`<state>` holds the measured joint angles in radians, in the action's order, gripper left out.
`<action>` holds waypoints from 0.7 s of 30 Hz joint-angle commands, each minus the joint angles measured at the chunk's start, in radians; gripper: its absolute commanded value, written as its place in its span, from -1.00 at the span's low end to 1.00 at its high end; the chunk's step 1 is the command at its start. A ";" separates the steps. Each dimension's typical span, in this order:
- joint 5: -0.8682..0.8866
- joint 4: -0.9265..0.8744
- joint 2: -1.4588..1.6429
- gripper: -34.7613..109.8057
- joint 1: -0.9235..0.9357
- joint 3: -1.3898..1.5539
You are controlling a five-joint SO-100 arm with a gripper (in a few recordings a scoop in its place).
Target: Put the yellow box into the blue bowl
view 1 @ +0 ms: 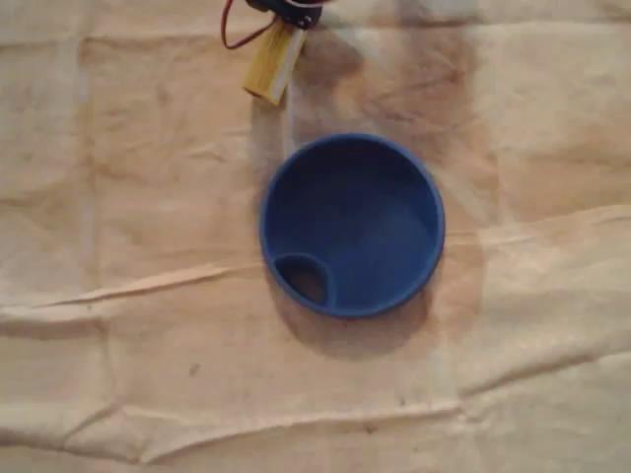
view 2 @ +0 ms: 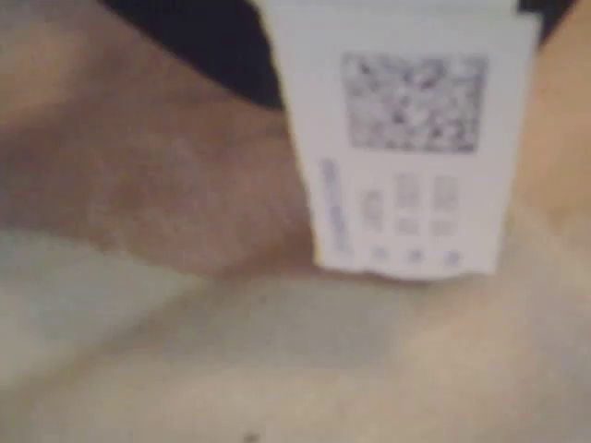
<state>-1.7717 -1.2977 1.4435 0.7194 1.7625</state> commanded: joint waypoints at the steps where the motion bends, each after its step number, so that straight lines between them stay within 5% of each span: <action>1: 0.005 -0.018 0.032 -0.52 0.011 -0.058; 21: 0.210 -0.104 0.308 -0.52 -0.078 -0.058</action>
<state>-1.5892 -1.3453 1.6214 0.6719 1.7625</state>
